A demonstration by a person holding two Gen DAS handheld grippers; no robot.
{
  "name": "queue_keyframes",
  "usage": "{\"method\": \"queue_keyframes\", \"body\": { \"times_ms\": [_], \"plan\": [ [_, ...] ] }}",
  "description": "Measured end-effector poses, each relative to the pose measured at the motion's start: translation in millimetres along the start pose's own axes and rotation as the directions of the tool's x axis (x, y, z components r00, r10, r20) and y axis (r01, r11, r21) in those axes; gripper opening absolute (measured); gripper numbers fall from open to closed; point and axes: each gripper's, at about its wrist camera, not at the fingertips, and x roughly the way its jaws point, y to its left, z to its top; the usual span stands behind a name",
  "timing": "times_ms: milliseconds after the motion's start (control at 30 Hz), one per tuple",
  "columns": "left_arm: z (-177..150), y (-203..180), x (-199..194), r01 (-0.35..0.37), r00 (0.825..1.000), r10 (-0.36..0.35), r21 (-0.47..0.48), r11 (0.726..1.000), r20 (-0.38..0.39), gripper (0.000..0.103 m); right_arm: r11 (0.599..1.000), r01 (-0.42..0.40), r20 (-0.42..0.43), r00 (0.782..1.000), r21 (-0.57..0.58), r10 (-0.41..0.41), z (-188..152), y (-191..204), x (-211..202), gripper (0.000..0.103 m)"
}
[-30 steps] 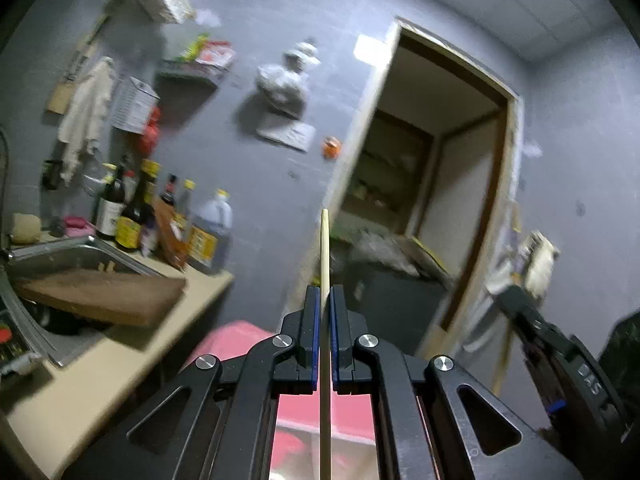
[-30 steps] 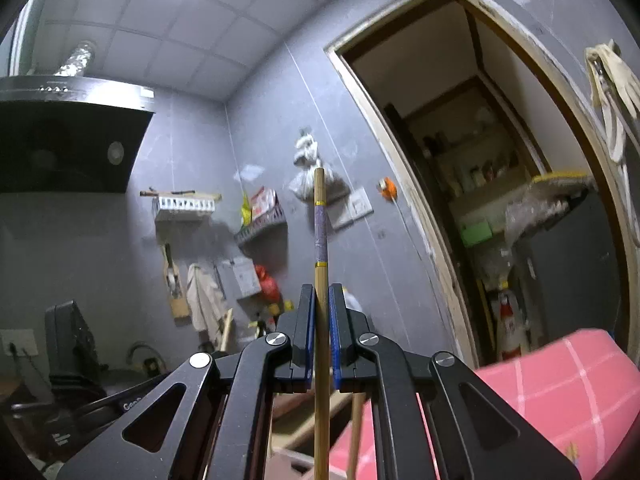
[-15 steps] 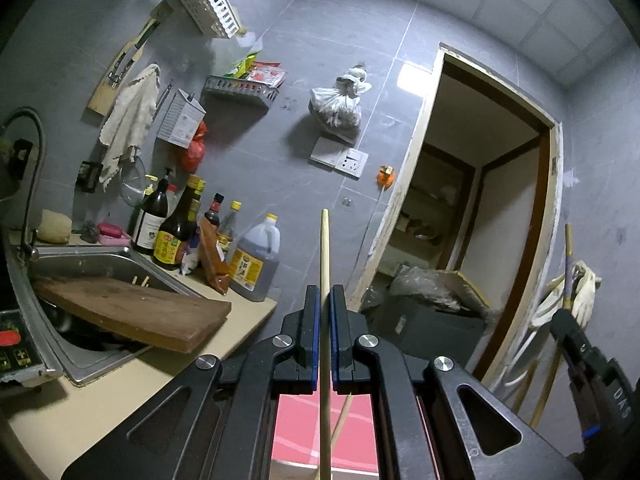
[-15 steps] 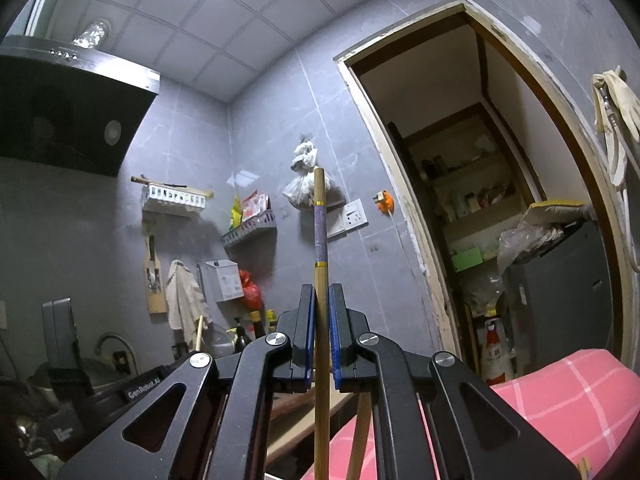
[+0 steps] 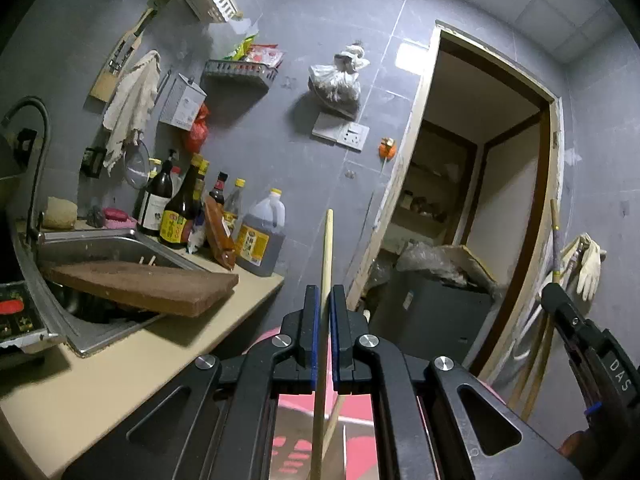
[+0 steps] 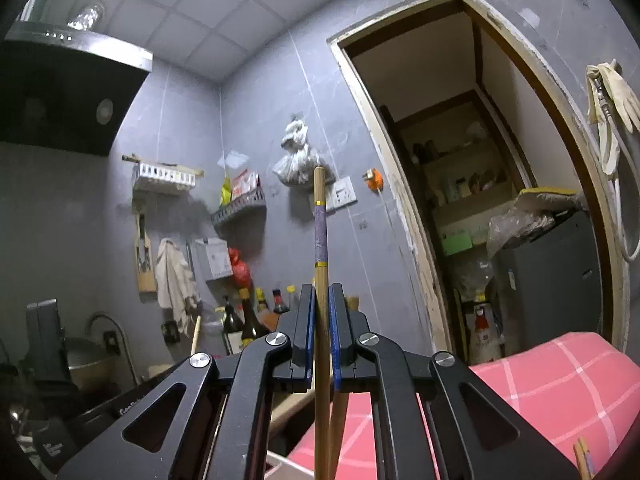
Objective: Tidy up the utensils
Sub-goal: 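Lower the left tool's chopstick into the caddy while the right tool drops its chopstick in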
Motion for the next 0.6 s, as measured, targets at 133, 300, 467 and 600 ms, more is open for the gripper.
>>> {"method": "queue_keyframes", "body": {
  "times_ms": [133, 300, 467, 600],
  "plan": [
    [-5.9, -1.2, -3.6, 0.006, 0.999, -0.005, 0.004, 1.0, -0.033, 0.003, 1.0, 0.007, -0.058, 0.998, -0.023, -0.008, -3.9, 2.2, -4.0, 0.005],
    [-14.3, -4.9, -8.6, 0.005, 0.997, -0.004, 0.016, 1.0, -0.076, 0.004, 0.999, 0.016, -0.13, 0.991, -0.04, -0.021, -10.4, 3.0, -9.2, 0.005],
    [-21.0, -9.1, -9.7, 0.006, 0.993, -0.003, 0.026, 1.0, -0.119, 0.004, 0.999, 0.022, -0.192, 0.981, -0.027, -0.027, -16.5, -0.4, -12.7, 0.006],
    [-24.4, -11.5, -11.2, 0.017, 0.989, -0.013, 0.028, 0.999, -0.148, 0.004, 0.999, 0.018, -0.217, 0.976, -0.029, -0.024, -18.7, -0.7, -16.2, 0.006]
  ]
}}
